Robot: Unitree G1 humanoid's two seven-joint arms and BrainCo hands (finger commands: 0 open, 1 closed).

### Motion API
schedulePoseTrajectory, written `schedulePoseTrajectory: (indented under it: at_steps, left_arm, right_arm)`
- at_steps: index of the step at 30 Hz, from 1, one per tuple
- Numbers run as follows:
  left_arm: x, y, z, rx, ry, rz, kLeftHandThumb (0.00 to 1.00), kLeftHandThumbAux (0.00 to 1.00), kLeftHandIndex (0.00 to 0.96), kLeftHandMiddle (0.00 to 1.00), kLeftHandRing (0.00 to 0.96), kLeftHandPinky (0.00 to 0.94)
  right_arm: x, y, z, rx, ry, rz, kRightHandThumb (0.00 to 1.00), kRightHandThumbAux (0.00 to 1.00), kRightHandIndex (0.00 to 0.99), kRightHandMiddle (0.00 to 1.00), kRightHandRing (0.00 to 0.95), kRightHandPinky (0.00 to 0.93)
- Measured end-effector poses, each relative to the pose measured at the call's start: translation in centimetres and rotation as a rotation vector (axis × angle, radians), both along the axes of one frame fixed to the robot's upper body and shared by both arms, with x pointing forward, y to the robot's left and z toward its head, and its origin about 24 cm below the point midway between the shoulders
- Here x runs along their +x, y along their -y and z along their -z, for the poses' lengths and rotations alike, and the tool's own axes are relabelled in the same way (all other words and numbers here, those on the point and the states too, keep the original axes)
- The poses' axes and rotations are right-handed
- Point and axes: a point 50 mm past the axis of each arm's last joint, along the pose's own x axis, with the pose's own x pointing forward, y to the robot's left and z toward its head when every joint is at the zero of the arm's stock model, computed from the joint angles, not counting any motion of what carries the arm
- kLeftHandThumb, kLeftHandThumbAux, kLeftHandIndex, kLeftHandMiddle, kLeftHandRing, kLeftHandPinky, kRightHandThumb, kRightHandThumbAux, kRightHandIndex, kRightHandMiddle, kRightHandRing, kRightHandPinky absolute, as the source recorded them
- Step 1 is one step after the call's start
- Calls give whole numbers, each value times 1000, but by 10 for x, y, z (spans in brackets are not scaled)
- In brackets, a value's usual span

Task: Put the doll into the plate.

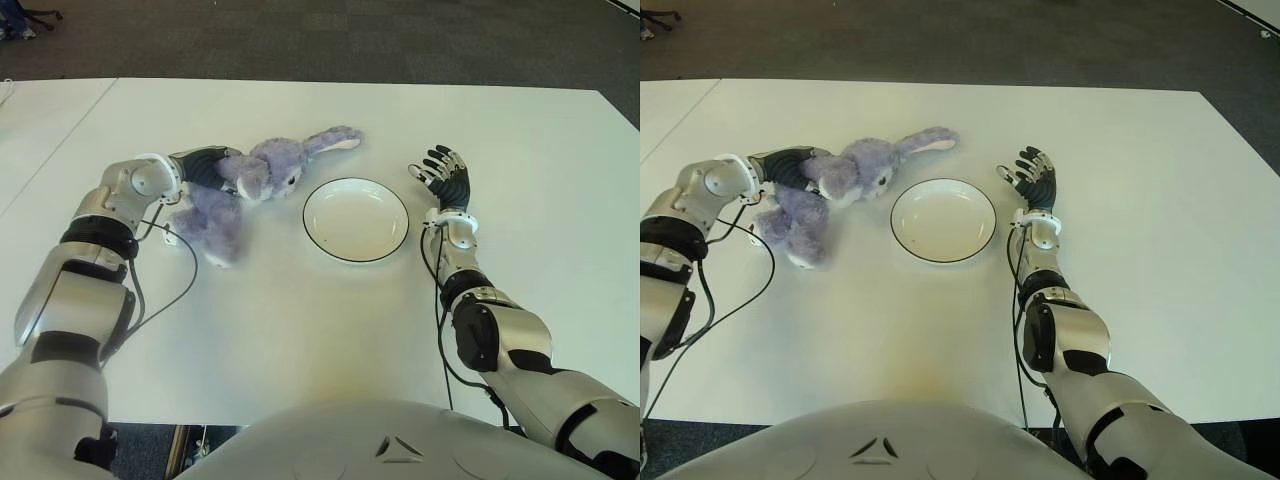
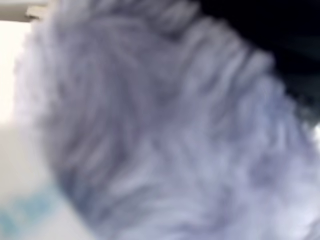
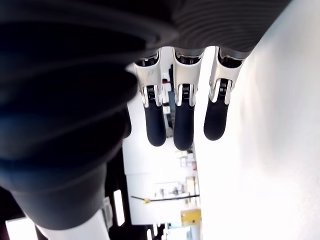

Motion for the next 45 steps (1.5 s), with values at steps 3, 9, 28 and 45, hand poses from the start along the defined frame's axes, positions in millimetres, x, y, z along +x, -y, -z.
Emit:
schedulePoseTrajectory:
  at_steps: [3, 9, 28, 45]
  left_arm:
    - [2, 2, 3, 22, 65, -35, 743, 694, 443, 772, 782, 773]
    - [3, 5, 6, 62, 131, -79, 747, 695, 443, 796, 800, 768]
    - [5, 3, 6, 83, 171, -141, 747, 696, 442, 796, 798, 758]
    - [10, 1, -20, 147, 296, -123, 744, 697, 442, 822, 819, 797]
  right_arm:
    - [0, 0, 0, 4, 0, 1, 125, 919, 226, 266, 262, 270]
    - [0, 0, 0, 12, 3, -7, 163, 907, 234, 275, 278, 285]
    - [0, 1, 0, 30, 6, -5, 175, 914, 228, 271, 269, 270]
    - [0, 0, 0, 15, 4, -4, 84, 904, 223, 269, 277, 285]
